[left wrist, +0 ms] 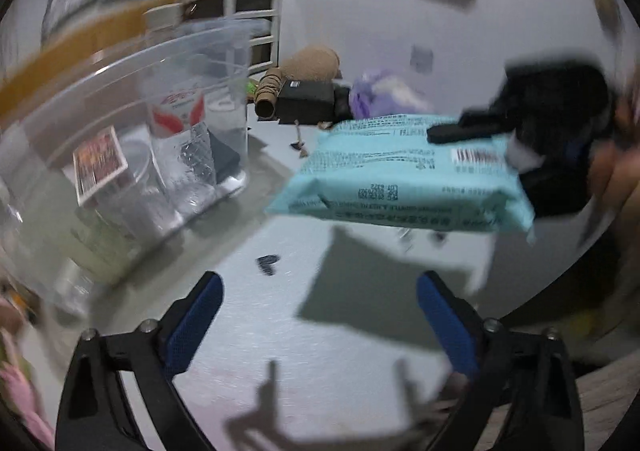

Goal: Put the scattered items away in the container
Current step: 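Carry the wet-wipe pack with the right gripper over the clear box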

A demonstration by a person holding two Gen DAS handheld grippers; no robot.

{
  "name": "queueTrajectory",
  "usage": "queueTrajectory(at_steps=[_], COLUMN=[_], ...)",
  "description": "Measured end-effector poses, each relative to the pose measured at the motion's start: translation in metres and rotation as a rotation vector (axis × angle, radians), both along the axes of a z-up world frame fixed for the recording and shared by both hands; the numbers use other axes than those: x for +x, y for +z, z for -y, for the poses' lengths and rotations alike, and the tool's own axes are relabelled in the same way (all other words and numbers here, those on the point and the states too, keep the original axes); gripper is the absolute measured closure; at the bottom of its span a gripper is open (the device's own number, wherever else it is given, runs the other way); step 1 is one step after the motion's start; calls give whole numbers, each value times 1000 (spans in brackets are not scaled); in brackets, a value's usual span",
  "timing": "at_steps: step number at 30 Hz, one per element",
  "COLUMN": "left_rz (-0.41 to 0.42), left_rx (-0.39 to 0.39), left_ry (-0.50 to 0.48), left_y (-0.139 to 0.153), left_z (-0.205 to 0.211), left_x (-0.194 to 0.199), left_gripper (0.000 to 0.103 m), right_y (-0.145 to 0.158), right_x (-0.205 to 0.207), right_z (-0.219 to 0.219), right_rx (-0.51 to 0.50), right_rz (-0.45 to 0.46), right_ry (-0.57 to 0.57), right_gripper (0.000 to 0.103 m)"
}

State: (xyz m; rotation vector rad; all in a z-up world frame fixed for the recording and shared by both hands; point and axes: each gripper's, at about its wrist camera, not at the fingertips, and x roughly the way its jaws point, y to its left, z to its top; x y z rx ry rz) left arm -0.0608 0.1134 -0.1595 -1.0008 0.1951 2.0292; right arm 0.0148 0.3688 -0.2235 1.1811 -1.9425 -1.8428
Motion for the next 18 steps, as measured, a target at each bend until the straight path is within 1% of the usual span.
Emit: queueTrajectory(at_steps=[1, 6, 10, 13, 16, 18], left_rz=[20, -36, -81, -116, -150, -165], left_rx=[31, 99, 153, 182, 167, 156], left_ry=[14, 99, 166, 224, 310, 366], left_y=[9, 44, 72, 89, 90, 91], left_z=[8, 42, 70, 89, 105, 116], left_x=[-5, -18, -29, -36, -41, -43], left_gripper=[9, 13, 13, 13, 13, 12], right_y=[12, 66, 122, 162, 198, 216], right_x=[-4, -27, -64, -104, -156, -193], right_z=[1, -1, -1, 2, 14, 29], right_rx=[9, 32, 118, 208, 313, 391], right_rz=[-26, -141, -245, -295, -319, -330], right_ry=[8, 17, 66, 143, 251, 345], right_gripper=[74, 74, 74, 74, 74, 74])
